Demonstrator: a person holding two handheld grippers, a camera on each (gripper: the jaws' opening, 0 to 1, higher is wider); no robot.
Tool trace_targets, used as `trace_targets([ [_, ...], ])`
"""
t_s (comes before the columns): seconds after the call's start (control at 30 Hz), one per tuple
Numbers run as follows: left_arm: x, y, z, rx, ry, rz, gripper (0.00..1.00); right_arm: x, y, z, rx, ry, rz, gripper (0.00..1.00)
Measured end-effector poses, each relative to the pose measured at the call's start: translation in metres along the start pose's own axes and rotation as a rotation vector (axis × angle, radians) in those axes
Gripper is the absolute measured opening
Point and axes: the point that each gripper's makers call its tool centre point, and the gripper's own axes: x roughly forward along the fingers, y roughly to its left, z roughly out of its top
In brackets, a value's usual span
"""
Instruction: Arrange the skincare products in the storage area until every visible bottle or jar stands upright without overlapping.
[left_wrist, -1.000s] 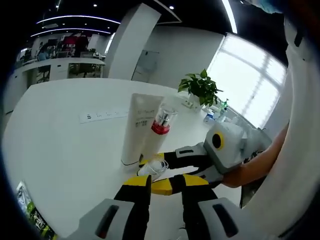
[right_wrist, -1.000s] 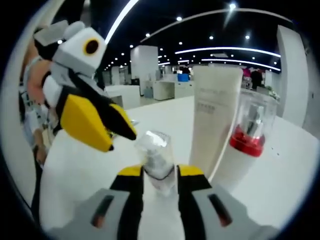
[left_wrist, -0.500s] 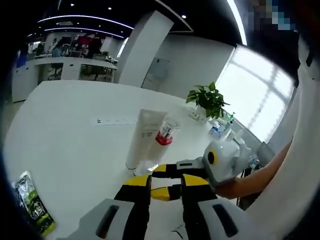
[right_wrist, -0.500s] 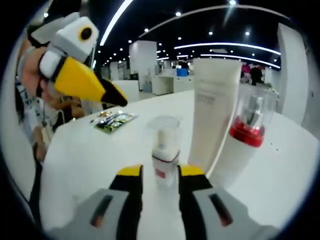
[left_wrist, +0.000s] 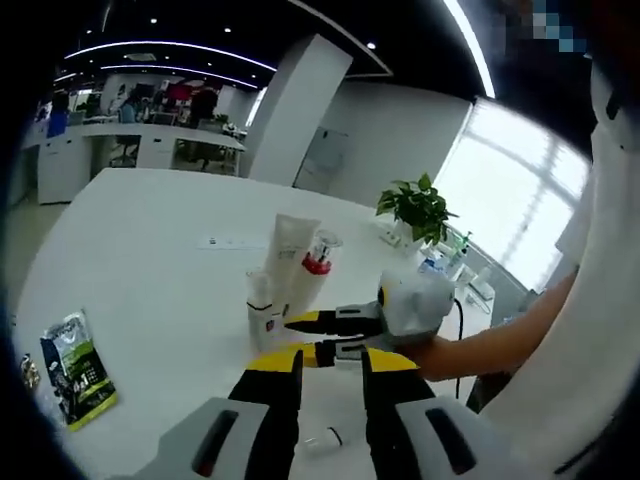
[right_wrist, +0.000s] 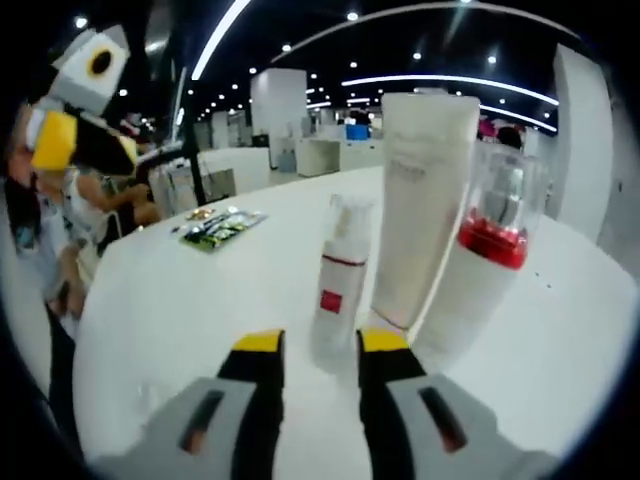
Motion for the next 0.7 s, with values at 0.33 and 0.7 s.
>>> trace_targets([
  [0.33,-0.032,0.007,-0.015,-0.040,-0.033,0.047,0.24,0.000,0.018,-0.004,0.041,0.034,-0.005,0.27],
  [0.7,-0.070,0.011,-0.021,-0.055,-0.090,0.085,0.24,0.025,0.005,-0.014,0.231,0.126,-0.150,0.29],
])
